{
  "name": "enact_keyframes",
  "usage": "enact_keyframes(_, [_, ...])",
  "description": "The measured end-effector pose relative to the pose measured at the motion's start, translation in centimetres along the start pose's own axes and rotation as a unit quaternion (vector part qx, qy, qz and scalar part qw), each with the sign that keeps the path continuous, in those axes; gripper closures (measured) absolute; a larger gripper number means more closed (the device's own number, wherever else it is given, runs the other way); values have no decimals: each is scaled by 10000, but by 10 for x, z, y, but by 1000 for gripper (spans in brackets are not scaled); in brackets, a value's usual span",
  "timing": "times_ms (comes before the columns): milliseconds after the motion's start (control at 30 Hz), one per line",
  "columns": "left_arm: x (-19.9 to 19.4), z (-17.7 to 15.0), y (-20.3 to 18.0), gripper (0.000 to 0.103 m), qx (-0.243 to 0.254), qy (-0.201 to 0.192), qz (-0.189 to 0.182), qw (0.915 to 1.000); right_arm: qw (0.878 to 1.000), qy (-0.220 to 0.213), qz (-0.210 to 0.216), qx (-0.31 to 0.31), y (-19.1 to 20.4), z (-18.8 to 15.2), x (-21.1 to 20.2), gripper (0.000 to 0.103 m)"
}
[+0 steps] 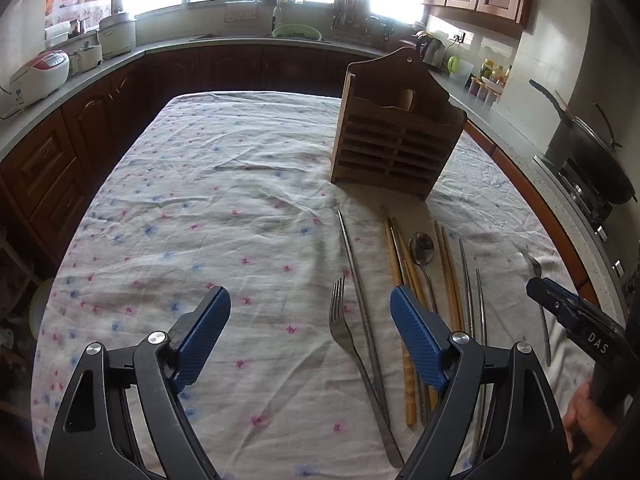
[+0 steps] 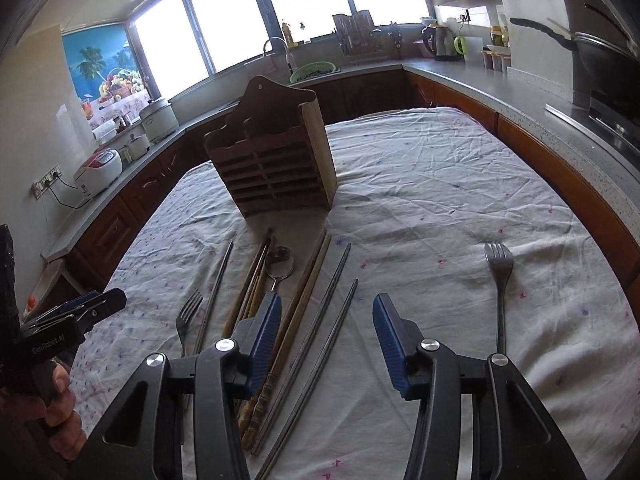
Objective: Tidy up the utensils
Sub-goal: 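Close left tool on a thin metal rod while right tool grasps a metal chopstick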
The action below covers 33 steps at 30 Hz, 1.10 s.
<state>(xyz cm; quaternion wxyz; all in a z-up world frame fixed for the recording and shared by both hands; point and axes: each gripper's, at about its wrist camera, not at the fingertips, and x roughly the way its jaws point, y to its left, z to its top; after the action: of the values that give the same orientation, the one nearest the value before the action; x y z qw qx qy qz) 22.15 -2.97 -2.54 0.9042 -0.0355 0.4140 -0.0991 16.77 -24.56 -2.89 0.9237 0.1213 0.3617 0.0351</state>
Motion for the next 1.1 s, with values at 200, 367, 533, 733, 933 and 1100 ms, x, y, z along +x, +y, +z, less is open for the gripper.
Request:
enact_keyframes(200, [42,24,-10,27,165,406,-116,9990,9986,522,-81,90,-6,8,42,73])
enact_keyframes(367, [70,40,-17,34,243,595,-148,9978,9975,669,-96,211,-12,17,62,73])
enact_keyframes(533, [97,54,-21,46,309,785,-104,9964,9966,756,-115,318,-19,32,83,73])
enact_keyframes(733, [130,65,-24,58,313,1048,-112,9939,9950,950,-198,222,-16,43,115,75])
enact_keyframes(933, [147,62,-40,73,760,1093,89,9911,9944,977,-412,-33,-8,47,128,82])
enact_keyframes(1100, [149,63,-44,96,848,1036,64,9910,9937,939,-578,-214,-5,47,133,95])
